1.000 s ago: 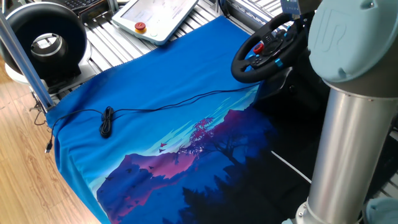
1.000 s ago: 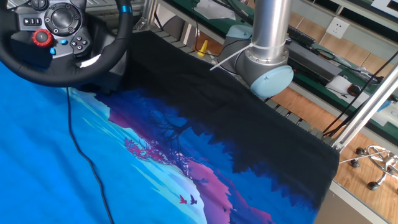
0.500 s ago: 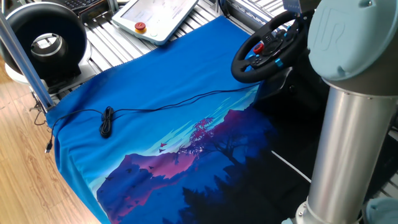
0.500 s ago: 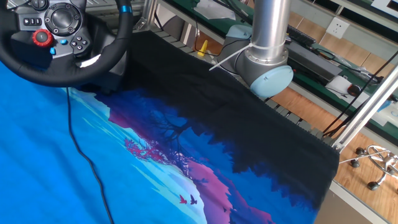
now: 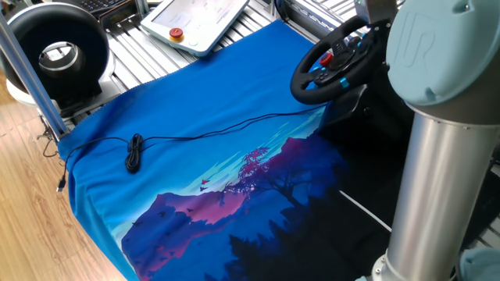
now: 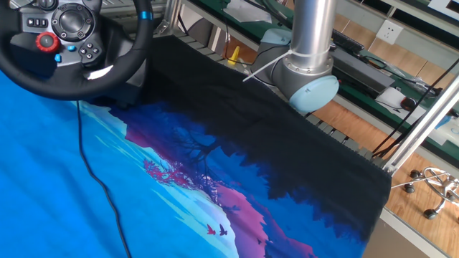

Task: Rotate the steering wheel 90 degrees clockwise

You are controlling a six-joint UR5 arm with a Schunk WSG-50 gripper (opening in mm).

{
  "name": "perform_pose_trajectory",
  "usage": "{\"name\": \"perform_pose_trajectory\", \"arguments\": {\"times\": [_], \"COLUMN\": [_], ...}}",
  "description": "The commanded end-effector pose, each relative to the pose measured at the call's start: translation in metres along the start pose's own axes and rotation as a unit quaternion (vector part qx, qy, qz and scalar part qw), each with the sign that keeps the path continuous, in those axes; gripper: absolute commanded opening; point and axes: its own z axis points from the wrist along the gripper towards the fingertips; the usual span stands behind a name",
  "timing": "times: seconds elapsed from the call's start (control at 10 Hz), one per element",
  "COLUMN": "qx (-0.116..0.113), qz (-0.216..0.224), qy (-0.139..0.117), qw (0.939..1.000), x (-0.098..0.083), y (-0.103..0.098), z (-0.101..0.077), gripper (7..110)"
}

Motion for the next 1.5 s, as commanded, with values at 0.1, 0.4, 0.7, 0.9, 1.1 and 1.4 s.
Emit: {"name": "perform_pose_trajectory", "arguments": {"times": [0.1,0.4,0.7,0.9,1.1,1.4], "qx": [-0.005,-0.006,-0.008,-0.001,0.005,0.026], "qz": [0.019,0.029,0.035,0.044,0.053,0.085], "qy": [-0.007,-0.017,-0.023,-0.024,-0.026,-0.017], "qw": [0.9998,0.9994,0.9991,0.9988,0.9983,0.9959], "x": [-0.018,-0.038,-0.051,-0.059,-0.069,-0.076], "y": [0.007,0.008,0.006,0.004,0.000,0.000], "z": [0.001,0.009,0.014,0.014,0.017,0.019], "gripper": [7,7,7,7,7,7]}}
